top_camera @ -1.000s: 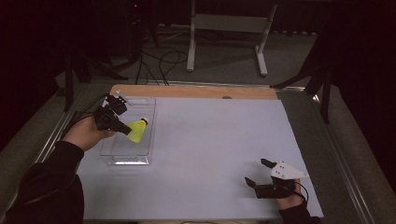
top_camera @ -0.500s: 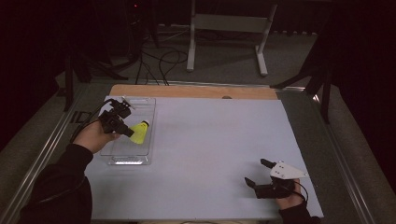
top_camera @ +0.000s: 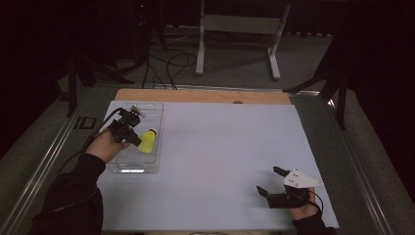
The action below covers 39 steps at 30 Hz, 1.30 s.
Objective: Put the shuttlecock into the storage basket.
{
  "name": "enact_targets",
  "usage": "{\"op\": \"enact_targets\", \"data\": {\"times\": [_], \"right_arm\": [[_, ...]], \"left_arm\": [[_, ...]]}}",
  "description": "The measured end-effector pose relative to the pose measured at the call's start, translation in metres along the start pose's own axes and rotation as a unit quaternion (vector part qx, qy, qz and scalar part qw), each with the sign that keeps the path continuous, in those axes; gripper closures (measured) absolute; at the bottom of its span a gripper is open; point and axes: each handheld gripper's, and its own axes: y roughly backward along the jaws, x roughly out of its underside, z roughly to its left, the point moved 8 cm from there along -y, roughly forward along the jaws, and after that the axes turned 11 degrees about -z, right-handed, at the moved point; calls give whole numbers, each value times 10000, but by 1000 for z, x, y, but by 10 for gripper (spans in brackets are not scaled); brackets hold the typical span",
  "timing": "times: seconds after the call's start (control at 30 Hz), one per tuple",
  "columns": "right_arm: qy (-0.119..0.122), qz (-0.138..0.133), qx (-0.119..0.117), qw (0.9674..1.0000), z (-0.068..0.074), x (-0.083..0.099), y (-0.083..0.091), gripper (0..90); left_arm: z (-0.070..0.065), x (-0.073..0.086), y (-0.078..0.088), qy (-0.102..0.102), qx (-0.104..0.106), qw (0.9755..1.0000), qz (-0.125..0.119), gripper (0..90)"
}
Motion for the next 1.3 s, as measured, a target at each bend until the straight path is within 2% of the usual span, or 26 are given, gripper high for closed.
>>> {"op": "enact_targets", "data": {"times": [0.27,0.47,0.53,0.57,0.67,0.7,0.83,0.87,1.03,1.07,1.13,1.2,1.23,1.3], "right_arm": [[-6,-9,-1,10000,0,0,0,85],[-2,-9,7,10000,0,0,0,86],[0,-12,10,10000,0,0,0,86],[-1,-21,15,10000,-1,0,0,85],[4,-25,16,10000,-1,-1,1,85],[-3,-28,18,10000,-1,-1,1,86],[3,-26,19,10000,-1,-1,1,85],[4,-26,10,10000,0,-1,1,85],[-2,-13,22,10000,-1,0,1,86],[-6,-13,20,10000,-1,0,1,85],[-20,-7,24,10000,-1,-1,1,86],[-12,-15,26,10000,-1,-1,1,86],[-12,-15,26,10000,-1,-1,1,86],[4,-6,27,10000,-1,-1,1,86]], "left_arm": [[0,2,-9,107,-59,9999,75,894],[-3,4,-15,62,-27,9998,165,891],[-3,4,-17,49,-86,9997,208,891],[-5,4,-19,27,-15,9998,219,891],[-4,5,-19,8,-53,9997,234,889],[-5,5,-20,-13,-8,9997,239,889],[-5,6,-22,-33,-23,9997,239,851],[-7,6,-23,-12,-41,9998,196,721],[-8,5,-23,22,-88,9998,189,444],[-7,4,-21,32,-162,9998,118,444],[-8,0,-16,42,-236,9997,-9,291],[-10,-2,-12,66,-174,9998,-49,250],[-10,-2,-12,66,-174,9998,-49,207],[-13,-3,-8,23,-217,9997,-62,182]]}}
